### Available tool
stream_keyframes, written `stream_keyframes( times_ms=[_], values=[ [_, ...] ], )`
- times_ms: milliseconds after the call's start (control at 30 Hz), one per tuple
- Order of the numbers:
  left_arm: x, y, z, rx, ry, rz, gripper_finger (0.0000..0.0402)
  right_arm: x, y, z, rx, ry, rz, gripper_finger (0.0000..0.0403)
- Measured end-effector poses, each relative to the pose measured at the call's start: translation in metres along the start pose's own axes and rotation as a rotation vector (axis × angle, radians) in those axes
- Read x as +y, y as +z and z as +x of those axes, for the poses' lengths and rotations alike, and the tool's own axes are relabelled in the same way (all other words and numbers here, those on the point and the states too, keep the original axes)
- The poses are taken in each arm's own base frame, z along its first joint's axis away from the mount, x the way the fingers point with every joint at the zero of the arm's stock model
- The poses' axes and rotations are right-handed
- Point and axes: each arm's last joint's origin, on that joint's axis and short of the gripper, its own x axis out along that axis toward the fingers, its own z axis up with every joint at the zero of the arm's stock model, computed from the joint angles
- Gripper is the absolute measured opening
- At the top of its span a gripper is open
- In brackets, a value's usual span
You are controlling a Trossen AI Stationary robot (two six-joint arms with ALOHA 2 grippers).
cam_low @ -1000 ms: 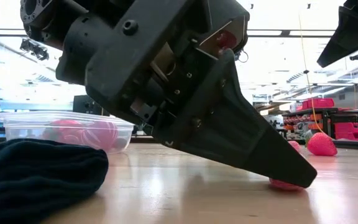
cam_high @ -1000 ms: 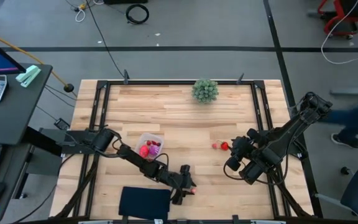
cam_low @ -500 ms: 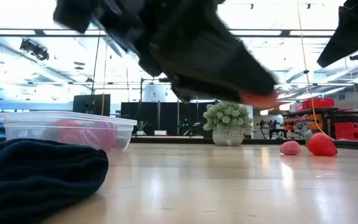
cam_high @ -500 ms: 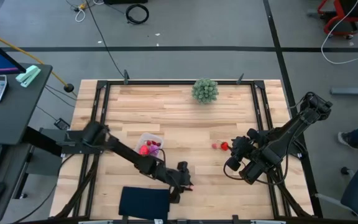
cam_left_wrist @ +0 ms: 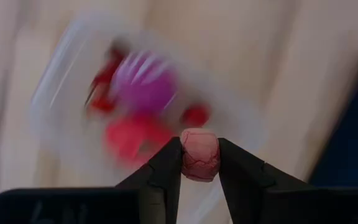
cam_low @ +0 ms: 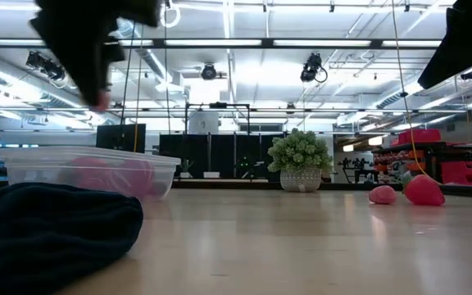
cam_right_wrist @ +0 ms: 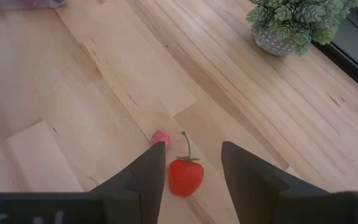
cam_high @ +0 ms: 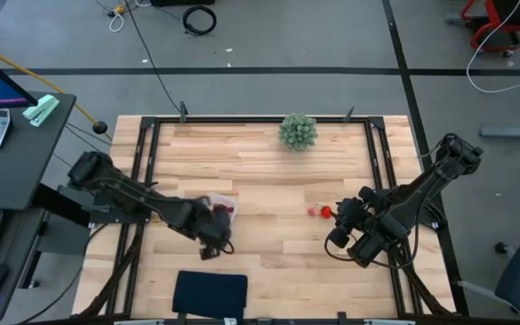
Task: Pick and placing Produce into tupperware
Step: Put the pink peach into the transparent bin
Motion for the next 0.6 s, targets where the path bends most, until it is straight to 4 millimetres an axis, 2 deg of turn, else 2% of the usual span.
stream_keyframes(
  times_ms=[133,300,400,600],
  values=[
    [0.001,-0.009,0.001,0.067,0.053,-0.074,0.0107,0.000,0.000,0.000,0.000,0.000,0.000,0.0166],
    [-0.007,-0.015,0.026,0.001,-0.007,-0.067,0.0132,0.000,0.000,0.000,0.000,0.000,0.001,0.0166],
    [-0.003,-0.025,0.041,0.008,0.001,-0.074,0.0155,0.000,0.000,0.000,-0.001,0.001,0.001,0.0166],
    [0.004,-0.034,0.052,0.039,0.038,-0.093,0.0194,0.003,0.001,0.000,-0.004,0.022,0.012,0.0166]
  ],
)
